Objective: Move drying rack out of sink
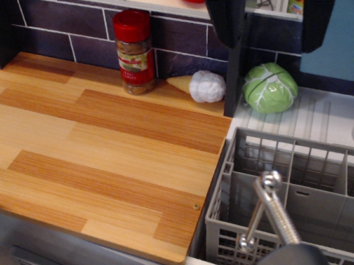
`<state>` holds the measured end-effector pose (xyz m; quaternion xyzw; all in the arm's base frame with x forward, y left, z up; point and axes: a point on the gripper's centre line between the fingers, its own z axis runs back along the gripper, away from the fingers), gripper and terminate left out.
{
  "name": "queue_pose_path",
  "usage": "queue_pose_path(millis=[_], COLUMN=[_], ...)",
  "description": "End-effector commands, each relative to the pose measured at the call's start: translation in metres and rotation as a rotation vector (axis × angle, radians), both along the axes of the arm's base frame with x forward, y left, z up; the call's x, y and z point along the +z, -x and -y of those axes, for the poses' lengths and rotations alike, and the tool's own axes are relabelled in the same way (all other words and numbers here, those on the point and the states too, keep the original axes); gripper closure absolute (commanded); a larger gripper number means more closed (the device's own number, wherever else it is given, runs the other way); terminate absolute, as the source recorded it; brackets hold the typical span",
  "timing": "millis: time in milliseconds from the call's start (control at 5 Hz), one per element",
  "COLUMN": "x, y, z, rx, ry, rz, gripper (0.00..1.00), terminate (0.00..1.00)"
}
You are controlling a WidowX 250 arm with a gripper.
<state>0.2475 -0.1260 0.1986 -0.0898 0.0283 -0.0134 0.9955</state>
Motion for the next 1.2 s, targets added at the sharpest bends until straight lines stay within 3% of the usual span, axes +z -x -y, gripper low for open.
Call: queue_pose_path(millis=[0,600,1000], x=[0.0,-0.114,-0.147], y=[0.0,0.01,0.011], z=[0.0,0.007,0.028], rx=[0.0,0.048,0.1], ry=[0.0,-0.1,-0.042], rz=[0.0,0.013,-0.002], gripper=[0.0,0.0,0.0], terminate=[0.0,0.0,0.0])
